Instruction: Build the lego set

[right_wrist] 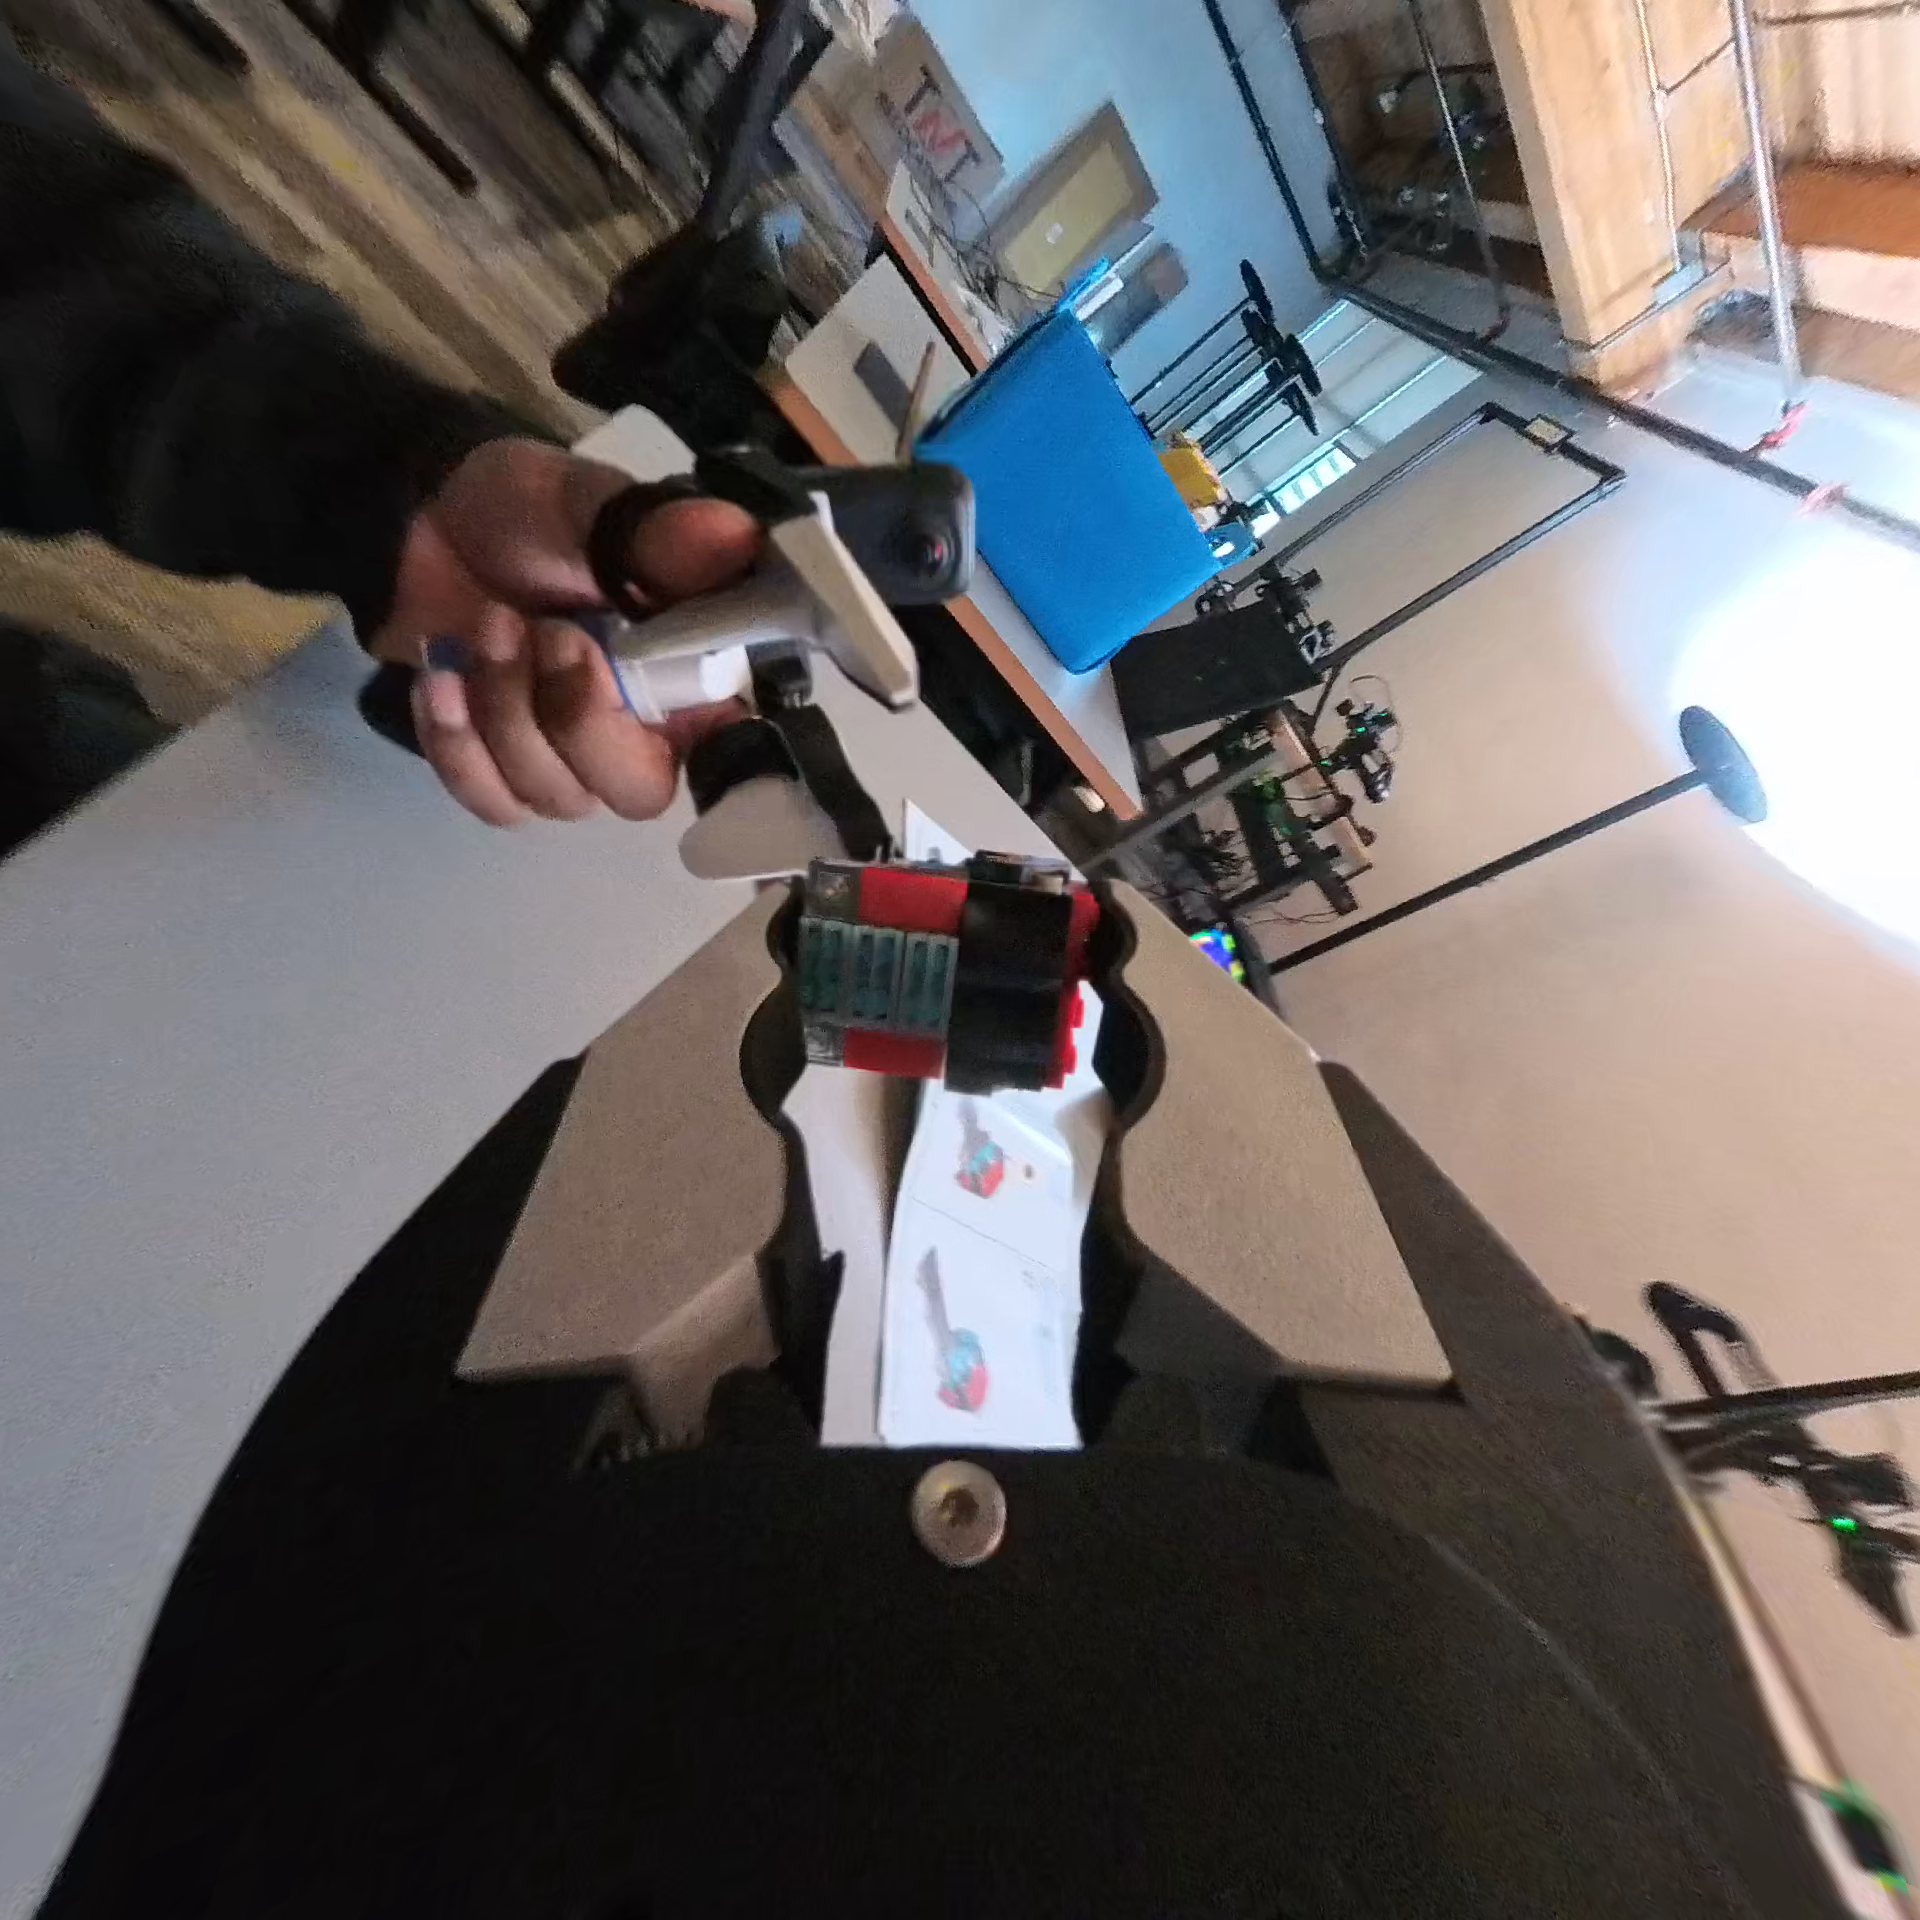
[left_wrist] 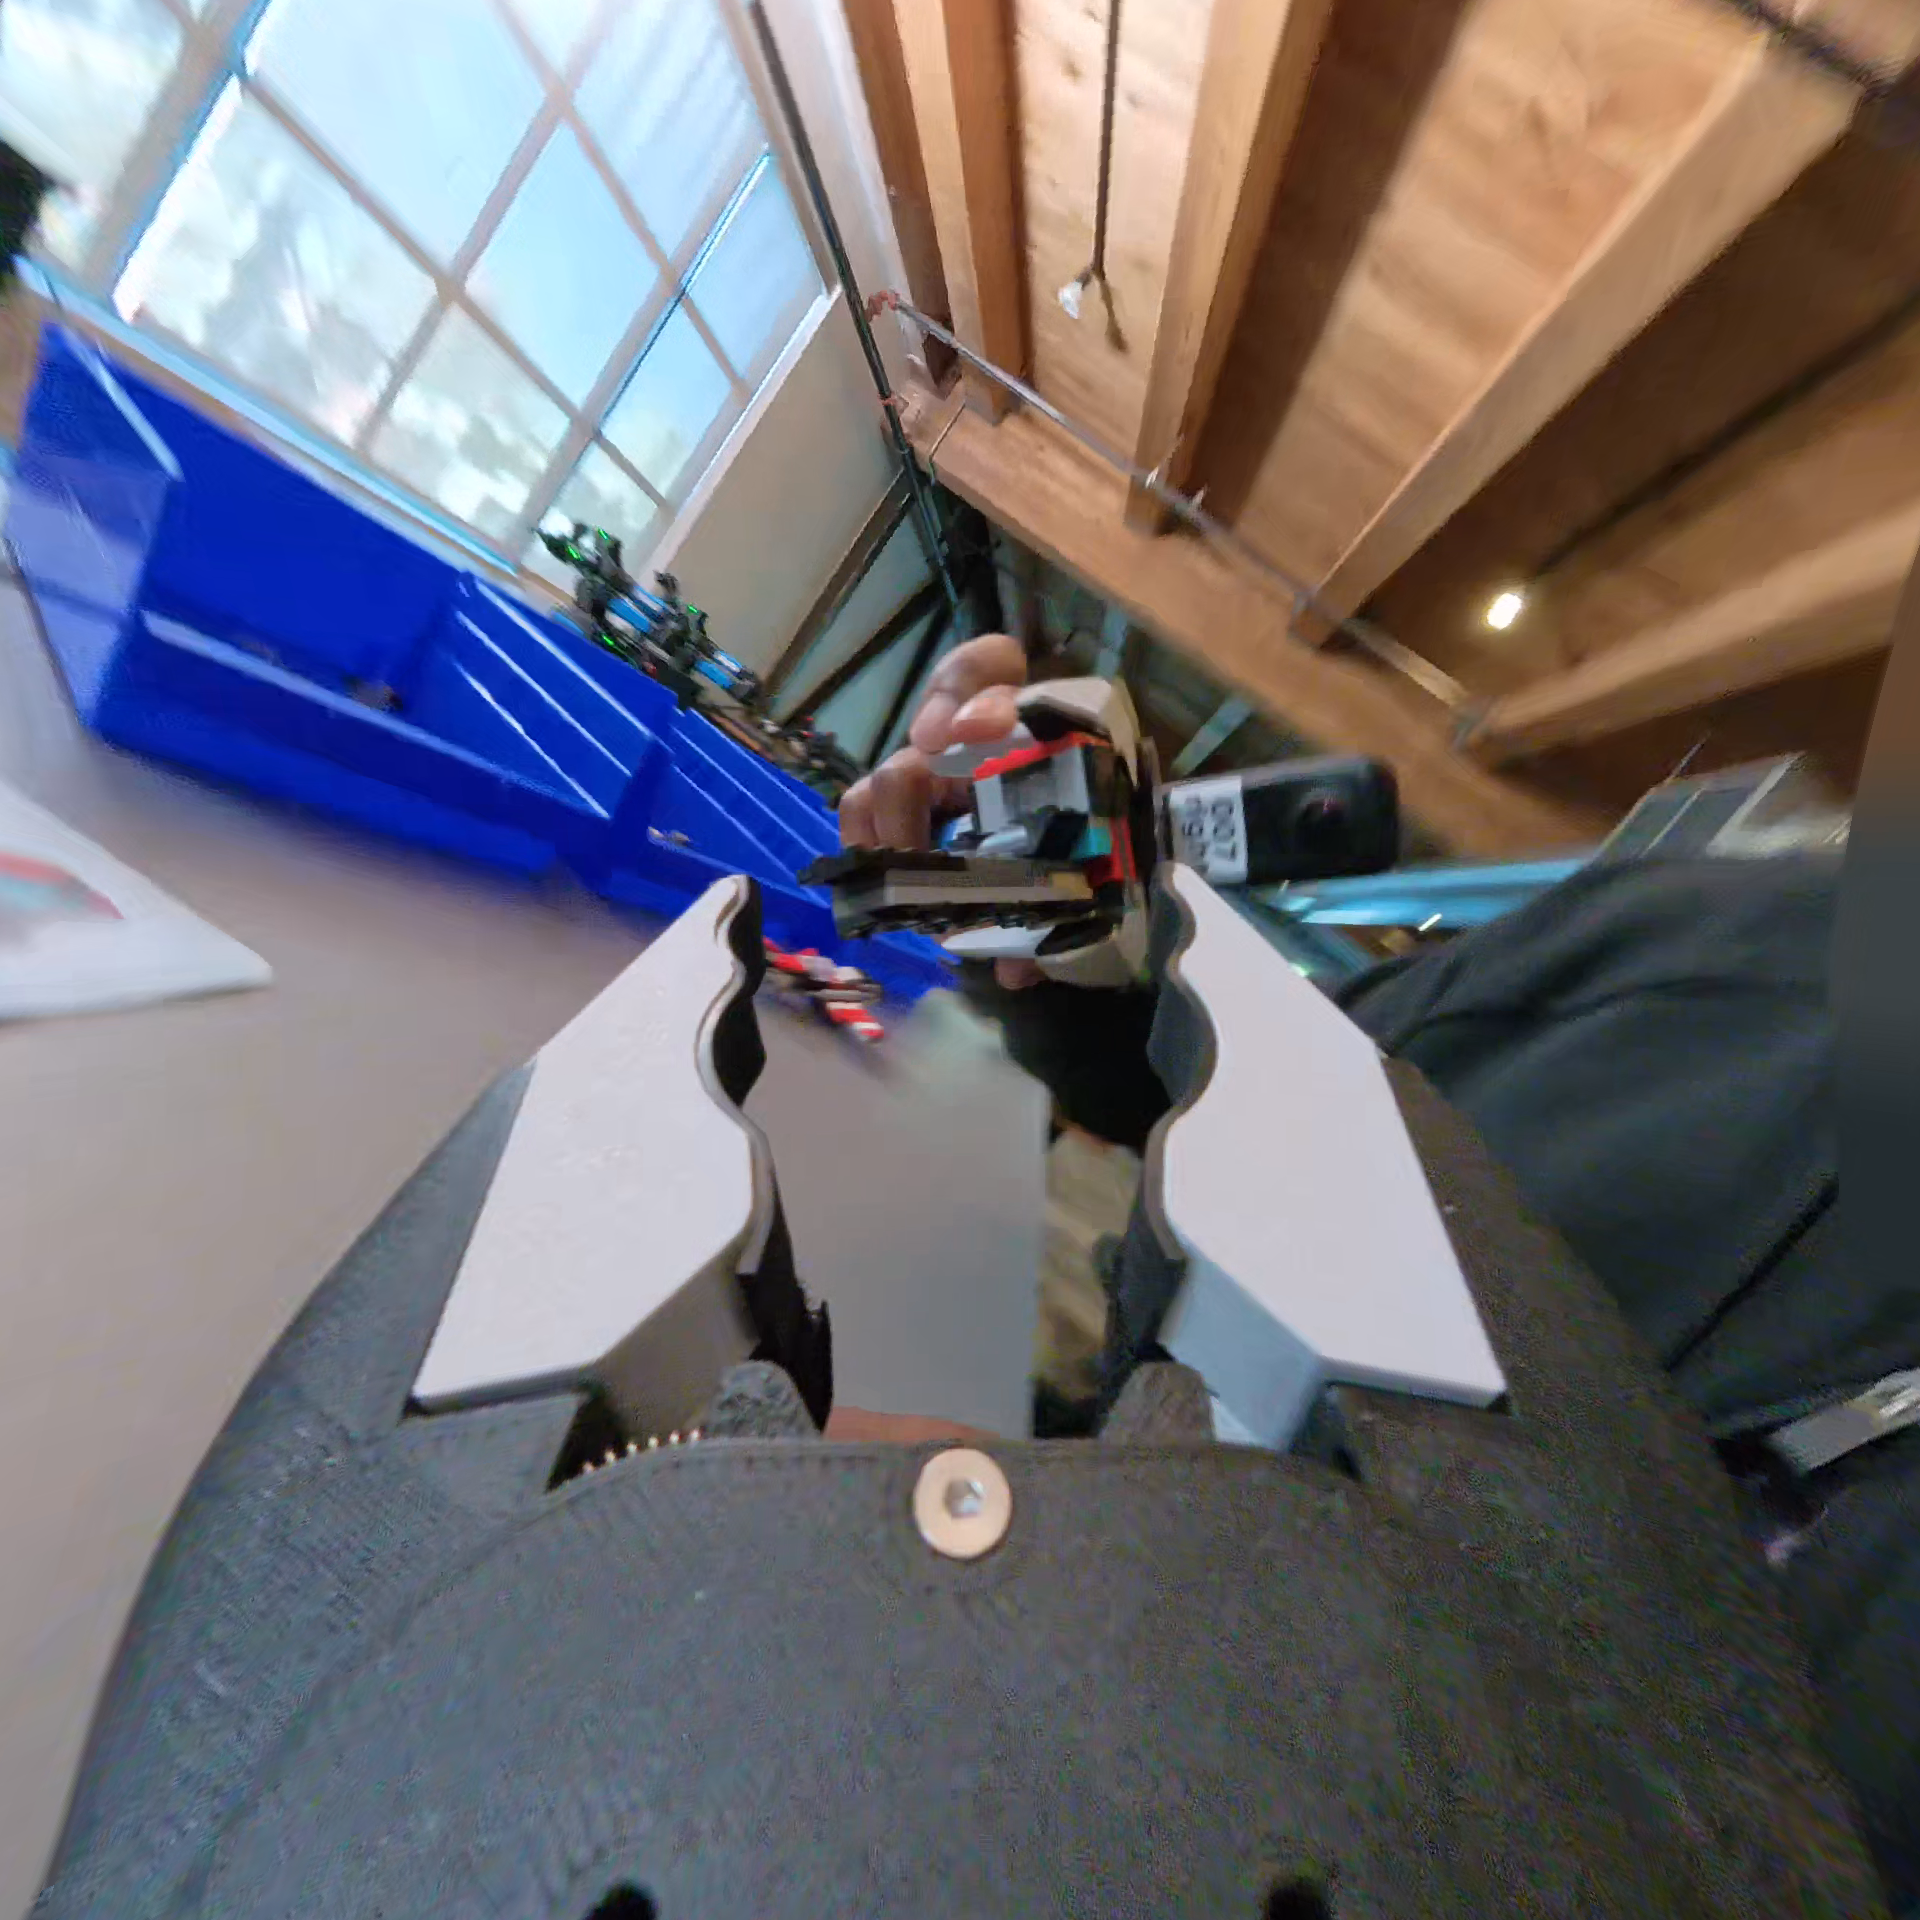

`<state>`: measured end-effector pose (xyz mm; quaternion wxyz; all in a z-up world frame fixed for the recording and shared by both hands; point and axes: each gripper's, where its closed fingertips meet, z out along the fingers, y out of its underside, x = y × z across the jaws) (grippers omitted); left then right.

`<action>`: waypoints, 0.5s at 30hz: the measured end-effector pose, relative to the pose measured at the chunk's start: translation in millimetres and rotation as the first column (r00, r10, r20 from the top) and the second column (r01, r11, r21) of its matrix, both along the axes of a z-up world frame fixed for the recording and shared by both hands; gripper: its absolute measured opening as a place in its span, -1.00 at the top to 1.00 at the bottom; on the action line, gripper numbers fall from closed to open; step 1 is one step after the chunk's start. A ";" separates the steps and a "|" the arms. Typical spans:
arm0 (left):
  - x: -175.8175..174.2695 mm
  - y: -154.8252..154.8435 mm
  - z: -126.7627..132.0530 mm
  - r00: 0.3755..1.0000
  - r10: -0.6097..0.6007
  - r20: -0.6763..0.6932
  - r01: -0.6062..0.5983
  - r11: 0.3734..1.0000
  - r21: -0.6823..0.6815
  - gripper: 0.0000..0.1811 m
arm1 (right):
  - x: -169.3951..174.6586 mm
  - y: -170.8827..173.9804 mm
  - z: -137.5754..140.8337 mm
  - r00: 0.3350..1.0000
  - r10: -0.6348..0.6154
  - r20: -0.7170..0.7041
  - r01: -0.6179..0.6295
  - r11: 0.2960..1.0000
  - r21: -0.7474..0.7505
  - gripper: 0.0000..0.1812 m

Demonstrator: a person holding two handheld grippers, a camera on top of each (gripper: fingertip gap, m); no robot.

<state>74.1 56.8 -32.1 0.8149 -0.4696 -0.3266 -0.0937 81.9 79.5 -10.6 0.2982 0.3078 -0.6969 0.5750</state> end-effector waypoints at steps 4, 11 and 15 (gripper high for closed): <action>-18.7 -5.2 -10.6 0.960 -0.128 0.250 0.065 0.967 0.247 0.21 | 3.1 4.1 -9.3 0.990 0.023 -0.137 -0.014 0.998 0.066 0.41; -18.4 31.8 -29.6 0.885 -0.255 0.389 0.158 0.952 0.264 0.23 | -3.9 9.2 -22.5 0.940 0.055 -0.336 -0.003 0.988 0.153 0.41; -18.9 41.1 -25.6 0.868 -0.281 0.409 0.155 0.937 0.314 0.37 | -9.0 9.4 -32.5 0.899 0.063 -0.432 0.018 0.983 0.181 0.41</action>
